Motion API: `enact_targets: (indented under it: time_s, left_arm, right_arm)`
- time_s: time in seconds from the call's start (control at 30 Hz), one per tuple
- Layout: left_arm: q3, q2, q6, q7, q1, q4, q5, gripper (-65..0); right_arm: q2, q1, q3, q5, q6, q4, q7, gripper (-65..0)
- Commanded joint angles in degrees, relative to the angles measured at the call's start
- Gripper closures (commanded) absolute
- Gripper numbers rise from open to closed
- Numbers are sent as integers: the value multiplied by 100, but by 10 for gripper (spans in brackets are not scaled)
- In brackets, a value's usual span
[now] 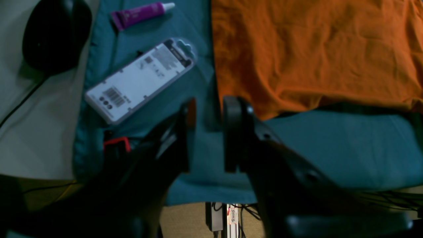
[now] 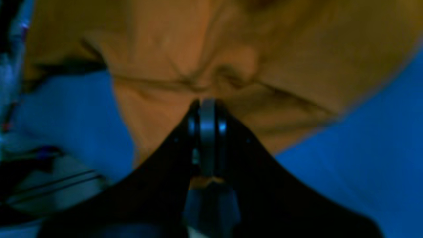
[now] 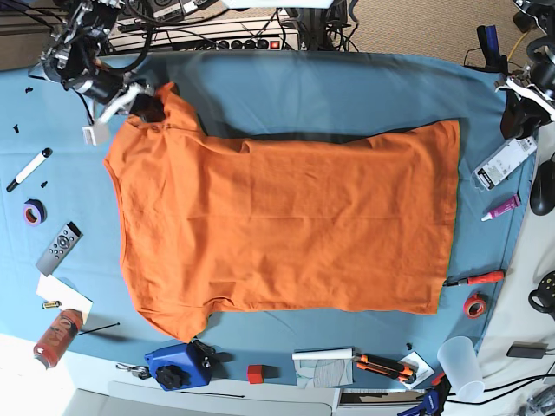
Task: Layout the t-shirt on the table in an organized manner, then fold the t-shirt properly
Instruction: 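Grasp the shirt sleeve with the right gripper and the collar corner with the left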
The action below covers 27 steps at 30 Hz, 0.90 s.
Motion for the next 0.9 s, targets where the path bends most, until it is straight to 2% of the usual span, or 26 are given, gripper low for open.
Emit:
enact_targets:
  time_s: [0.0, 0.23, 0.47, 0.57, 0.6, 0.67, 0.73, 0.77, 0.8, 0.87]
  left_arm:
    - [-37, -76, 2, -61, 22, 76, -127, -159]
    - [-37, -76, -11, 0, 332, 76, -518, -159]
    - [221, -76, -90, -7, 549, 74, -669, -163]
    - [835, -76, -304, -79, 557, 72, -612, -242]
    - [1082, -79, -302, -269, 557, 70, -461, -274]
    - [1537, -79, -186, -1047, 555, 63, 343, -301]
    - [1895, -81, 391, -1696, 494, 44, 1375, -301]
    - [2026, -81, 730, -1696, 398, 24, 1764, -301]
    - [2138, -83, 927, -1582, 299, -35, 2004, -301]
    - [2308, -81, 970, -1388, 133, -256, 2044, -301]
  right_arm:
    - [81, -9, 85, 203, 36, 385, 114, 0]
    - [83, -269, 389, -13, 36, 1878, 114, 0]
    - [79, -302, 398, -13, 36, 2059, 114, 0]
    - [79, -302, 398, -13, 36, 2059, 114, 0]
    - [81, -302, 398, -13, 36, 2061, 114, 0]
    - [81, -302, 398, -13, 36, 2061, 114, 0]
    - [81, -302, 398, -15, 36, 2059, 114, 0]
    - [81, -302, 398, -15, 36, 2061, 114, 0]
    - [81, -304, 398, -17, 36, 2059, 114, 0]
    - [83, -302, 398, -61, 36, 2059, 114, 0]
